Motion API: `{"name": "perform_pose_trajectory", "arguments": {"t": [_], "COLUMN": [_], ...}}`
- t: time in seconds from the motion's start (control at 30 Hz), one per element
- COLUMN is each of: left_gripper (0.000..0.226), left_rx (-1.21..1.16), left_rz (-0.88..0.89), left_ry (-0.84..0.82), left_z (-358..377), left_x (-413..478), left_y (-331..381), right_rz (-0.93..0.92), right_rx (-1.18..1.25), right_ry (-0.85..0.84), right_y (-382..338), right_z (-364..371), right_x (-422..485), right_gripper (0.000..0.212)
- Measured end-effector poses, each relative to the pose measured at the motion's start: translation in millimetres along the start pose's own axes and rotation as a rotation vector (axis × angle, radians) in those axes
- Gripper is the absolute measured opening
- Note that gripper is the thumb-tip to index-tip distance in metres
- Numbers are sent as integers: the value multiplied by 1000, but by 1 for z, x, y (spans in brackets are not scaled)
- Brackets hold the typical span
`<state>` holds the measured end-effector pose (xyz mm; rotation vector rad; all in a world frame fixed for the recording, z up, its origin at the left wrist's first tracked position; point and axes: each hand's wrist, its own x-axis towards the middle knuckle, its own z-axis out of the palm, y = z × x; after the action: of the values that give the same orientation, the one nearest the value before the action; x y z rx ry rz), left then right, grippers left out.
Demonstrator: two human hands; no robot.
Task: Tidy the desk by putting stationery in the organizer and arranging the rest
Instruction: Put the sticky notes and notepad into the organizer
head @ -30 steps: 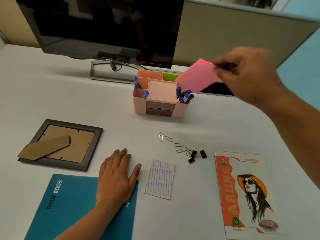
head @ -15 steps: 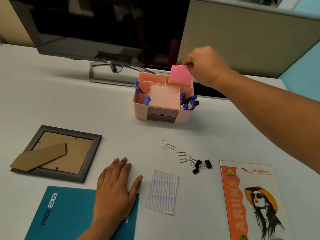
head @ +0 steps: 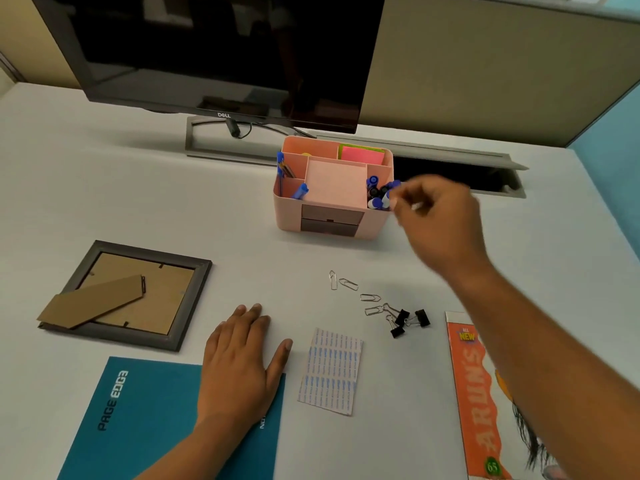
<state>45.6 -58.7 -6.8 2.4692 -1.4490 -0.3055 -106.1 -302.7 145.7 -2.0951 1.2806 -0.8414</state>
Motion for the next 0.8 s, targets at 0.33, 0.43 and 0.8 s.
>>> {"name": "perform_pose_trajectory", "arguments": {"t": [0.33,0.43,0.8], "left_gripper": [63,62,64], "left_rx": [0,-13,-30], "left_rz": [5,13,12], "left_ry": [25,38,50], "left_z": [-3,-3,-2], "left_x": [0,-1,-1], "left_y": [3,3,3], "right_rz": [146,102,101], "right_rx": [-365,-470,-393], "right_ry": [-590,-687,-577], "right_y": [34,33,30], "right_z": [34,40,62], "right_x": [-140,-151,-160], "right_gripper": [49,79,76]}}
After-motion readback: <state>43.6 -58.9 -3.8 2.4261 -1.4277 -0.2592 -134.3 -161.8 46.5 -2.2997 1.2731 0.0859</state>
